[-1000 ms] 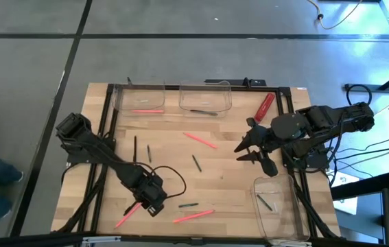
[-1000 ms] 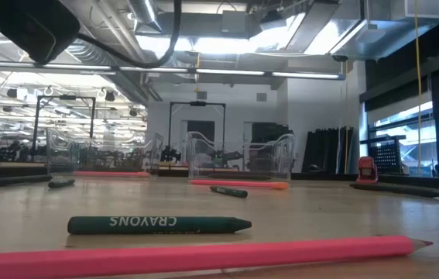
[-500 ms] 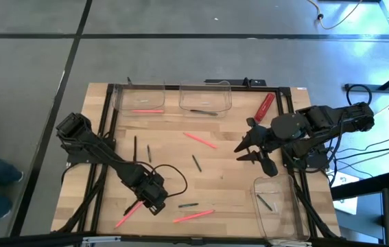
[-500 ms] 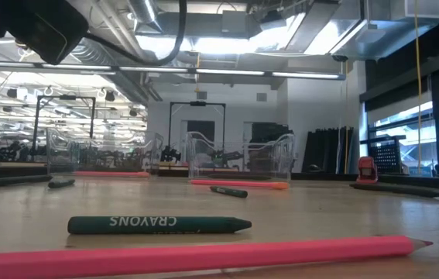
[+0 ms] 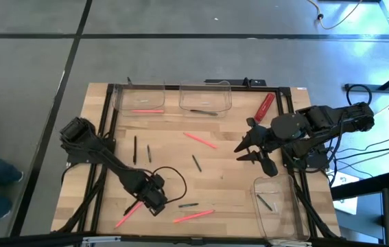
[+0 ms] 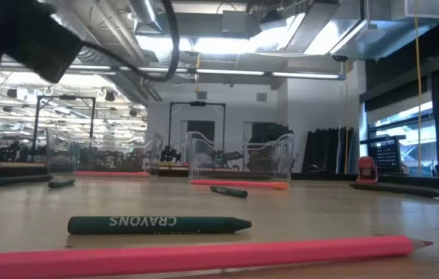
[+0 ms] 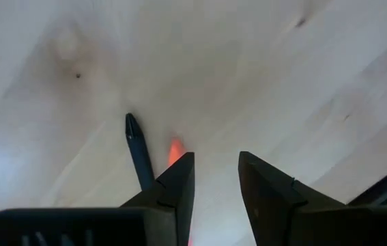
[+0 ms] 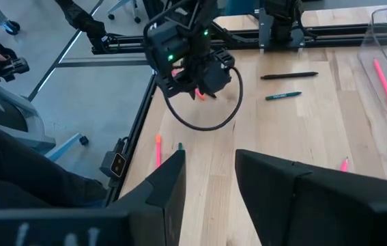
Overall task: Sort crayons/erasers/pens/pencils in bins
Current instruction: Put the pink pencil into the top left transparent bin
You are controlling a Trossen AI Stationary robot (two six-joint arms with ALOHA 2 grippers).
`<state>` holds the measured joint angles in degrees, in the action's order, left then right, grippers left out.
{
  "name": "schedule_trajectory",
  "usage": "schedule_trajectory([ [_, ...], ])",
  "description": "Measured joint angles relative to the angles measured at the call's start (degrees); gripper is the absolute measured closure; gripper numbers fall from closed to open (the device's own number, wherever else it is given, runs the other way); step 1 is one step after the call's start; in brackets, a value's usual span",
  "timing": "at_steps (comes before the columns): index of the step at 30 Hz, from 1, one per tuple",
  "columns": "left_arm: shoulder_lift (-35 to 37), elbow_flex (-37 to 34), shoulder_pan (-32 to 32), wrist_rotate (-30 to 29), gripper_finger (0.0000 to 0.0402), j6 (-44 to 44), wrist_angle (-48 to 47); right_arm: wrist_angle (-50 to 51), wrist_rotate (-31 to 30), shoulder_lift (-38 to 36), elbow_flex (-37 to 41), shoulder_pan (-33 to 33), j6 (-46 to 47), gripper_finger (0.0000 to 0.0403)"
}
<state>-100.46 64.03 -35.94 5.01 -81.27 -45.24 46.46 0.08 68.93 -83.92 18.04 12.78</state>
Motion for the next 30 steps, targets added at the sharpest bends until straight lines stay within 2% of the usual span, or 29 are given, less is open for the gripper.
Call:
schedule_trajectory([
  [5, -1.7, 0.0, -0.4, 2.3, 0.0295, 2.3, -0.1, 0.0, 0.0, 0.0, 0.0, 0.0, -0.4, 0.0273],
  [30, -2.3, 0.0, -0.5, 3.2, 0.0297, 2.4, -2.3, 0.1, 0.0, 0.0, 0.0, 0.0, -1.5, 0.0273],
])
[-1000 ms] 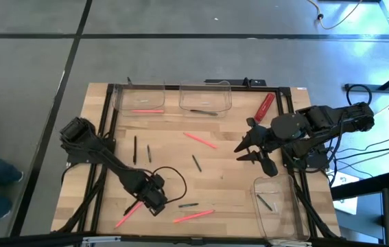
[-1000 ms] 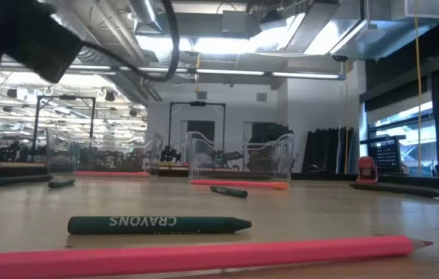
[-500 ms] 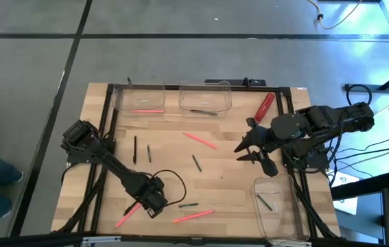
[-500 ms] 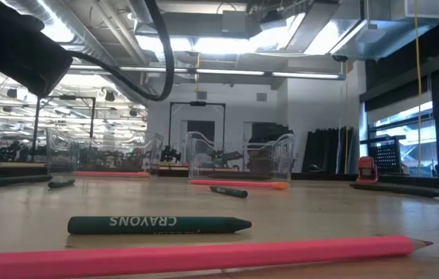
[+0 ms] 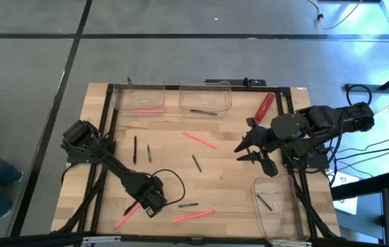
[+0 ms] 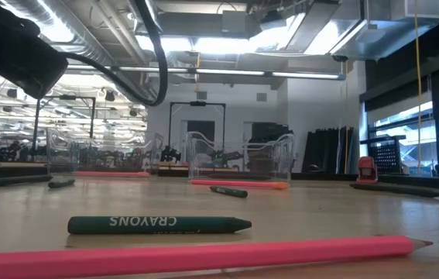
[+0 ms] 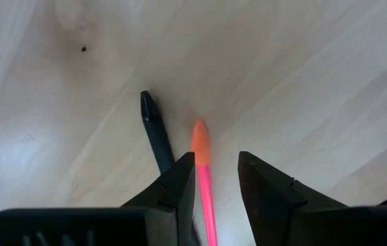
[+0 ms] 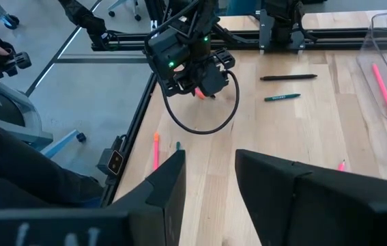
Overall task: Sort crayons/erasers/pens/pencils in bins
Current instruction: Put the pink pencil into the top left transparent bin
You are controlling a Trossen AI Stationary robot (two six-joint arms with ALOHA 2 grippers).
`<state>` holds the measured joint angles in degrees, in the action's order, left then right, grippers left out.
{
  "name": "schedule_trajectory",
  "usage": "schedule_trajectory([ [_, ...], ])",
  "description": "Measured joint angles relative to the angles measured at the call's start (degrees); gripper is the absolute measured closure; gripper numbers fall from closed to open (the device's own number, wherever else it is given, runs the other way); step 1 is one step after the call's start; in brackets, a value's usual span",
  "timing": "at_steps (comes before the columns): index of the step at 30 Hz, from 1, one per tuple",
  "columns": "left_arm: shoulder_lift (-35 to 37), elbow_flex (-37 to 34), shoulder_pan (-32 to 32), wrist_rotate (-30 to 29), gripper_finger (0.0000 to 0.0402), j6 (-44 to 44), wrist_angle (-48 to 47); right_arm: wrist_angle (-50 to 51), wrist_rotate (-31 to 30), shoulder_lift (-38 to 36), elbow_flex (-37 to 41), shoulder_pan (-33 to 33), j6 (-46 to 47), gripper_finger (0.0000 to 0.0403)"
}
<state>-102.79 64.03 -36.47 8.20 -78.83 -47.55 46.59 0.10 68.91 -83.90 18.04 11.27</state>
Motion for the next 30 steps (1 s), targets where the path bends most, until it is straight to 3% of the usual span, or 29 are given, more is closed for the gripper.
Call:
schedule_trajectory([
  [25, -2.0, -0.5, -1.3, -0.7, 0.0294, -0.1, 1.5, 0.0, 0.0, 0.0, 0.0, 0.0, 0.0, 0.0273],
  [30, -2.3, -0.6, -1.4, -1.2, 0.0311, -0.1, 1.7, 0.0, 0.0, 0.0, 0.0, 0.0, 0.0, 0.0273],
])
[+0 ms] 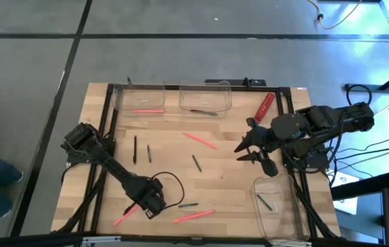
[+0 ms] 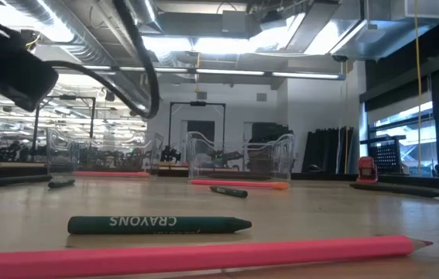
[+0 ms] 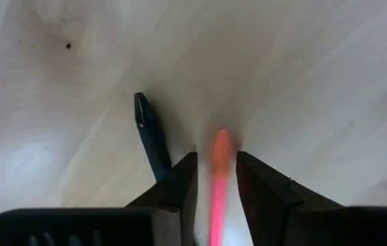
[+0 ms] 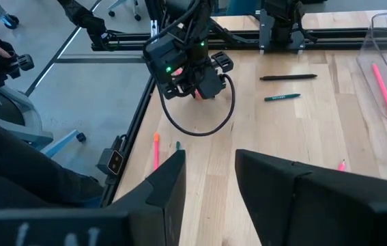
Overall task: Sort crayons/erasers/pens/pencils in bins
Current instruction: Put the pink pencil into the top left transparent bin
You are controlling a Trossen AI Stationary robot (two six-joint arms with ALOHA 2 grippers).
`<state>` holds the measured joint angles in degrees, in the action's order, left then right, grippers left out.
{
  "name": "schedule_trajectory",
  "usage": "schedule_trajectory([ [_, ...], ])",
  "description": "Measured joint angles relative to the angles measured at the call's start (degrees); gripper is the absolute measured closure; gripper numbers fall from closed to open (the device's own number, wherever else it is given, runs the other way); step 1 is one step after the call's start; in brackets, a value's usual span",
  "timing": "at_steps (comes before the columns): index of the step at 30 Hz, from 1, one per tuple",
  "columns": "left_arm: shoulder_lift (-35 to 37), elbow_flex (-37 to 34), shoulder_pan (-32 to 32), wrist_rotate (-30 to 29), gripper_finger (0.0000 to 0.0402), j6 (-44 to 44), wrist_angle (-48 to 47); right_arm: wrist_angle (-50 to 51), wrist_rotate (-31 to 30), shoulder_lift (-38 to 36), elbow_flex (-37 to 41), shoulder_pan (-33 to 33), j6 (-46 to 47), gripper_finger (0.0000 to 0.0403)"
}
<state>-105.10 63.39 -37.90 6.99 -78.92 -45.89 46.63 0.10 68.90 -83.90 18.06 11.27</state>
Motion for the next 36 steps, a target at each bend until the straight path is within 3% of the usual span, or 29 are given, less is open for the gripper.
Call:
schedule_trajectory([
  [9, -0.2, 0.1, 0.0, -0.2, 0.0392, 0.0, -0.8, 0.1, 0.0, 0.0, 0.0, 0.0, 0.0, 0.0273],
  [23, -0.1, 0.0, 2.4, 1.7, 0.0389, -0.3, -0.4, 0.5, 0.0, 0.0, 0.0, 0.0, 0.0, 0.0272],
  [36, 1.2, 3.5, 6.5, 0.0, 0.0388, 7.3, -0.4, 0.5, 0.0, 0.0, 0.0, 0.0, 0.0, 0.0273],
])
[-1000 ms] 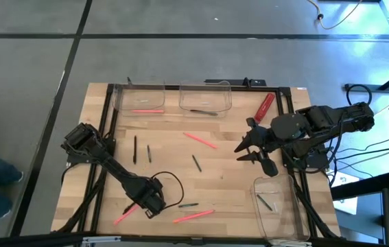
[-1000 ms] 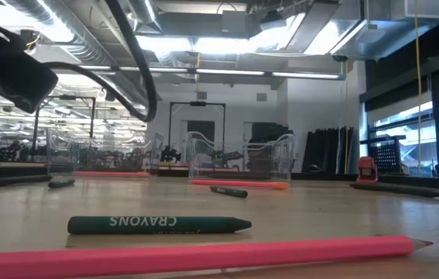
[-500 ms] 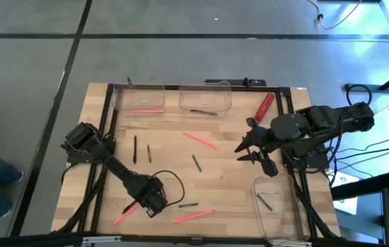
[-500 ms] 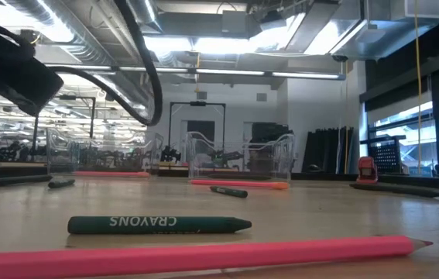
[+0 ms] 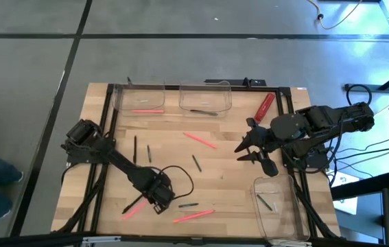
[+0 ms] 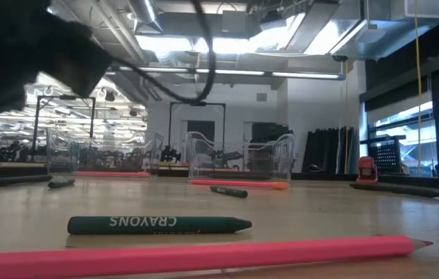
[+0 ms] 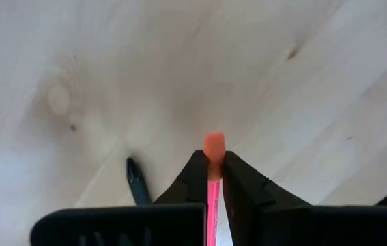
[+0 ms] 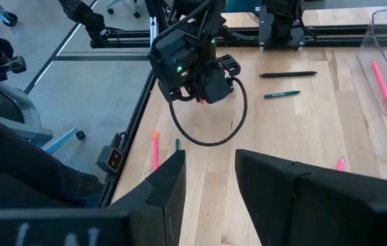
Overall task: Sort crayons/erasers/pens/pencils in bins
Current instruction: Put the pink pencil into the top left transparent bin
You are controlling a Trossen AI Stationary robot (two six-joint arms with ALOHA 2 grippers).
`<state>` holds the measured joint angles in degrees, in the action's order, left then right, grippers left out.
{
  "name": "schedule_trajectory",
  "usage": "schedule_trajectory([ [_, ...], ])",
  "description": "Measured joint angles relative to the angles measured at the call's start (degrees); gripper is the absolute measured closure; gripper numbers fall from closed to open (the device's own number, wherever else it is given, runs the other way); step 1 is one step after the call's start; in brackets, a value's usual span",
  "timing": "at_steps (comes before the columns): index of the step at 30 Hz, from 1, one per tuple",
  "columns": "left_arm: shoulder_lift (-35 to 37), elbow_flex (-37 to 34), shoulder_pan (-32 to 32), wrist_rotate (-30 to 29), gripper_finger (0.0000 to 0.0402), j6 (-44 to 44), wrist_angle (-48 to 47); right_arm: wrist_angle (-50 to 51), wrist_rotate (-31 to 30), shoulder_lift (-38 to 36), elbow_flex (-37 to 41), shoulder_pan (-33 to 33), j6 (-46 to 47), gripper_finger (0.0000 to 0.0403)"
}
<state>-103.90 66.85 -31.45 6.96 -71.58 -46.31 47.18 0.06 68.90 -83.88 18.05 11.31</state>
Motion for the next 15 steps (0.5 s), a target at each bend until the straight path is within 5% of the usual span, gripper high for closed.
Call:
schedule_trajectory([
  [6, 1.4, 3.8, 2.4, -0.3, 0.0388, 4.3, -3.2, 0.0, 0.0, 0.0, 0.0, 0.0, 0.1, 0.0273],
  [15, 10.1, 10.2, 8.2, -10.7, 0.0388, 10.6, -17.1, 0.1, -0.6, 0.0, 0.0, 0.0, 0.1, 0.0273],
])
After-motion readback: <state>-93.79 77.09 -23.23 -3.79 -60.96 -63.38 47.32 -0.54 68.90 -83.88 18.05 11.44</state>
